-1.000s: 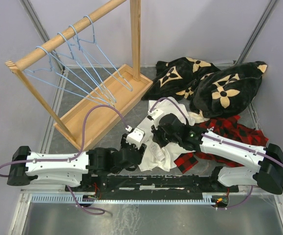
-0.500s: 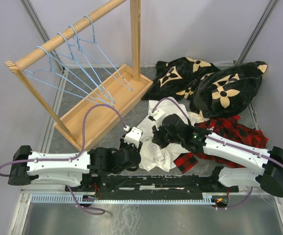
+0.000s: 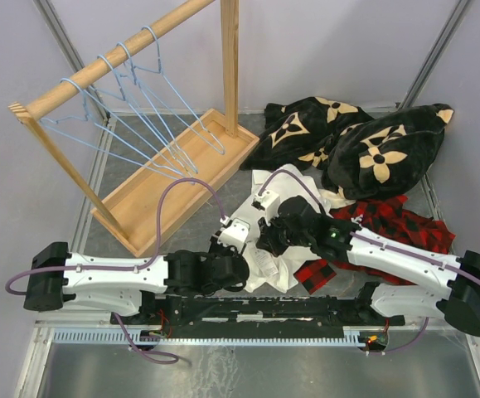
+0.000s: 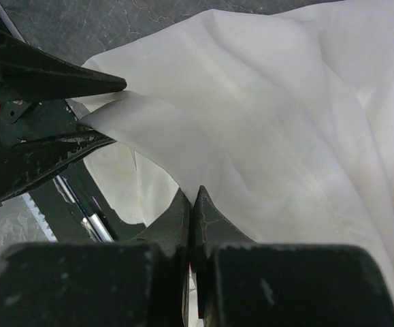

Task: Place the shirt on the hanger
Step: Adjust the shirt at the center of the board.

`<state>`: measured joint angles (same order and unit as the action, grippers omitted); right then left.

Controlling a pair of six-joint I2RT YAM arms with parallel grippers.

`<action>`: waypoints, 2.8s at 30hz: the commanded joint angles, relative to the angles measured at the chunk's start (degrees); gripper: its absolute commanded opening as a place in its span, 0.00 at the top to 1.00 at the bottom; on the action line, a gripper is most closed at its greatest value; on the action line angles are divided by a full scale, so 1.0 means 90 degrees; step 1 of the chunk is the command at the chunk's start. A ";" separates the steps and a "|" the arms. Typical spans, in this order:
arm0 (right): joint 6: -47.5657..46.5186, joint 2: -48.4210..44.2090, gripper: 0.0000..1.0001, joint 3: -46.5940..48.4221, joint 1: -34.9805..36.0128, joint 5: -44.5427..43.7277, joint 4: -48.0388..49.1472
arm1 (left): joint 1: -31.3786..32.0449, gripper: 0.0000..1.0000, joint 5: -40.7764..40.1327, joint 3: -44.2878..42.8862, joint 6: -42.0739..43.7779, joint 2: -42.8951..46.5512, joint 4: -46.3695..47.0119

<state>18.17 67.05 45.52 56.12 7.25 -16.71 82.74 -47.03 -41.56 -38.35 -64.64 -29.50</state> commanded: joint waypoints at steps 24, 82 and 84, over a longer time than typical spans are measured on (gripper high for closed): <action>0.1348 -0.1913 0.38 -0.1126 0.1725 -0.3316 -0.0394 | -0.1160 0.97 0.0699 -0.0163 -0.0382 0.0332 -0.0111; -0.1944 -0.2189 1.00 0.2924 0.3281 -0.5810 -0.0906 | -0.1255 0.97 0.2720 -0.4065 0.2074 0.1110 -0.0469; -0.2230 -0.2104 1.00 0.3402 0.3276 -0.5836 -0.1066 | -0.1168 0.97 0.2470 -0.4878 0.2354 0.0636 -0.0705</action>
<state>5.52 47.33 67.88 85.41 -45.95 -24.69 70.78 -24.75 -74.35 -25.58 -52.12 -34.63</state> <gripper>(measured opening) 0.012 0.052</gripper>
